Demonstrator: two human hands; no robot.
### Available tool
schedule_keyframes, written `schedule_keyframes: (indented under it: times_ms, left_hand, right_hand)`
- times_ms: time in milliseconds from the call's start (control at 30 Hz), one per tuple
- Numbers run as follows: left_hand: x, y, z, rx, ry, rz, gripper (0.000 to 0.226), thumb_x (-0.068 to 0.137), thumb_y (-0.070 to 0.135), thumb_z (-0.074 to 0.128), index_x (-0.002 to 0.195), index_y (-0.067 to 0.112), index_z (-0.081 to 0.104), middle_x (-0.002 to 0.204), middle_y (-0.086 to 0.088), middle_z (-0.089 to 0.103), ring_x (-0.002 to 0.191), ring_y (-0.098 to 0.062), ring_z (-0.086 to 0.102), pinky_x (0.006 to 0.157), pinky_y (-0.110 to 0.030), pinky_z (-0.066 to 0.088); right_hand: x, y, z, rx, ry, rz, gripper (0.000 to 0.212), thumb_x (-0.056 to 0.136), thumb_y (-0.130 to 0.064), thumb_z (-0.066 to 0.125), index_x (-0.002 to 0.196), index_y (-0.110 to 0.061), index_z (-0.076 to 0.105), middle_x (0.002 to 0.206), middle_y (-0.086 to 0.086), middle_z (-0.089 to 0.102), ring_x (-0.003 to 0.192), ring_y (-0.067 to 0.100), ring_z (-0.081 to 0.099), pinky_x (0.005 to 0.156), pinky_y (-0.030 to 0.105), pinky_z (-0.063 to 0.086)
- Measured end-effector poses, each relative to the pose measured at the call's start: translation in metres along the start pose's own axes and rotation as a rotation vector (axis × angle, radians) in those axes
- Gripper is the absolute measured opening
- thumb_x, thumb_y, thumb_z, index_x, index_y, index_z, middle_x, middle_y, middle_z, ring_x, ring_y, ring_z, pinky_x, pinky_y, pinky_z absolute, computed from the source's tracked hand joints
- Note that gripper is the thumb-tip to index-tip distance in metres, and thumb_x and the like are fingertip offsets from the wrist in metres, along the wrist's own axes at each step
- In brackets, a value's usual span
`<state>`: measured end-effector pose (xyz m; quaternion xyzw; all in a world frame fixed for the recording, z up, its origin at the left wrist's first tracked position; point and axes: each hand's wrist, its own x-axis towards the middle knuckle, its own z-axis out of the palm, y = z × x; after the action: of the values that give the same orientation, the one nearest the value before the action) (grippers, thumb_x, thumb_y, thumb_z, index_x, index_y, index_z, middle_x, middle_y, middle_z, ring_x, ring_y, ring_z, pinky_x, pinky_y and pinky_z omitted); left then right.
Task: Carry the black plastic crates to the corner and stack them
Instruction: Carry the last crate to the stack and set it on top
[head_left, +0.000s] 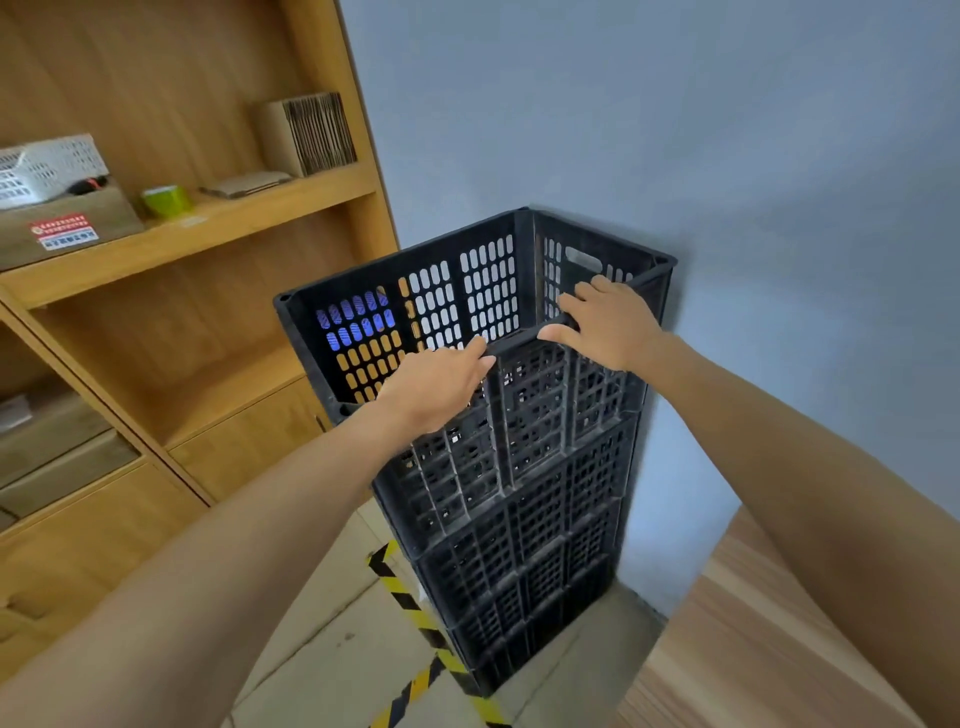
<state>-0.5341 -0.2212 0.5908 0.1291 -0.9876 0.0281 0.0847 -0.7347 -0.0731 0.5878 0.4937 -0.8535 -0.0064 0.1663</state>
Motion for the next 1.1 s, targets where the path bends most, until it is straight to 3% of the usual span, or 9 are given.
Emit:
schedule_keyframes:
  times_ms: [200, 333, 467, 700, 800, 900, 967, 1033, 1100]
  left_hand:
    - [-0.006, -0.054, -0.002, 0.051, -0.022, 0.1, 0.04, 0.105, 0.043, 0.018, 0.124, 0.015, 0.04, 0.059, 0.005, 0.048, 0.049, -0.015, 0.046, 0.055, -0.034, 0.038]
    - [-0.011, -0.098, -0.001, 0.065, -0.008, 0.183, 0.045, 0.103, 0.047, 0.016, 0.121, 0.014, 0.041, 0.059, 0.002, 0.049, 0.05, -0.02, 0.047, 0.053, -0.033, 0.036]
    - [-0.017, -0.134, -0.003, 0.109, 0.01, 0.27, 0.047, 0.1, 0.048, 0.013, 0.113, 0.013, 0.042, 0.057, 0.003, 0.046, 0.046, -0.019, 0.043, 0.051, -0.033, 0.039]
    - [-0.017, -0.198, 0.006, 0.063, 0.073, 0.496, 0.073, 0.091, 0.059, -0.002, 0.124, 0.012, 0.044, 0.067, 0.0, 0.055, 0.054, -0.022, 0.051, 0.052, -0.03, 0.035]
    - [-0.012, -0.229, 0.012, 0.043, 0.106, 0.548, 0.083, 0.088, 0.066, -0.014, 0.123, 0.016, 0.043, 0.085, -0.005, 0.067, 0.061, -0.023, 0.058, 0.054, -0.03, 0.04]
    - [-0.014, -0.247, 0.012, 0.073, 0.184, 0.531, 0.086, 0.088, 0.066, -0.016, 0.12, 0.019, 0.048, 0.084, -0.001, 0.066, 0.066, -0.024, 0.061, 0.053, -0.033, 0.043]
    - [-0.021, -0.242, 0.011, 0.109, 0.245, 0.487, 0.079, 0.093, 0.061, -0.014, 0.096, 0.019, 0.053, 0.066, 0.003, 0.054, 0.059, -0.021, 0.051, 0.057, -0.034, 0.042]
    - [-0.03, -0.232, 0.014, 0.109, 0.3, 0.32, 0.065, 0.099, 0.052, -0.006, 0.077, 0.021, 0.047, 0.059, 0.005, 0.045, 0.058, -0.02, 0.043, 0.065, -0.035, 0.039]
    - [-0.031, -0.222, 0.017, 0.078, 0.333, 0.081, 0.056, 0.104, 0.043, 0.009, 0.068, 0.019, 0.044, 0.053, 0.006, 0.038, 0.054, -0.02, 0.038, 0.061, -0.033, 0.032]
  right_hand:
    - [0.011, -0.038, 0.003, 0.008, 0.063, 0.035, 0.099, 0.076, -0.084, -0.001, 0.097, -0.014, 0.065, 0.091, 0.004, 0.064, 0.095, 0.025, 0.056, 0.079, 0.039, 0.043]
    - [0.017, -0.07, 0.001, 0.017, 0.129, 0.054, 0.078, 0.078, -0.085, 0.009, 0.067, -0.017, 0.047, 0.065, -0.005, 0.046, 0.072, 0.016, 0.045, 0.059, 0.03, 0.031]
    - [0.02, -0.106, 0.0, -0.023, 0.141, 0.143, 0.083, 0.075, -0.087, 0.005, 0.065, -0.018, 0.049, 0.063, -0.004, 0.046, 0.069, 0.015, 0.042, 0.055, 0.029, 0.031]
    - [0.023, -0.164, -0.004, -0.088, 0.164, 0.299, 0.081, 0.076, -0.087, 0.009, 0.065, -0.017, 0.049, 0.063, -0.003, 0.046, 0.069, 0.017, 0.041, 0.055, 0.03, 0.034]
    - [0.033, -0.188, -0.002, -0.12, 0.127, 0.338, 0.087, 0.075, -0.087, 0.006, 0.067, -0.016, 0.055, 0.065, -0.002, 0.053, 0.071, 0.018, 0.048, 0.057, 0.031, 0.04]
    - [0.044, -0.191, -0.015, -0.133, 0.005, 0.212, 0.088, 0.075, -0.087, 0.001, 0.064, -0.015, 0.052, 0.062, -0.001, 0.054, 0.062, 0.018, 0.051, 0.064, 0.034, 0.05]
    - [0.051, -0.182, -0.028, -0.132, -0.162, 0.094, 0.085, 0.078, -0.085, 0.0, 0.059, -0.015, 0.045, 0.055, -0.001, 0.05, 0.051, 0.018, 0.048, 0.076, 0.038, 0.05]
    - [0.057, -0.175, -0.034, -0.08, -0.256, 0.059, 0.083, 0.079, -0.084, 0.002, 0.058, -0.014, 0.042, 0.053, 0.0, 0.046, 0.047, 0.018, 0.043, 0.081, 0.039, 0.047]
    - [0.057, -0.174, -0.029, 0.027, -0.235, 0.1, 0.08, 0.077, -0.087, 0.01, 0.059, -0.014, 0.038, 0.053, 0.0, 0.042, 0.047, 0.018, 0.039, 0.069, 0.037, 0.048]
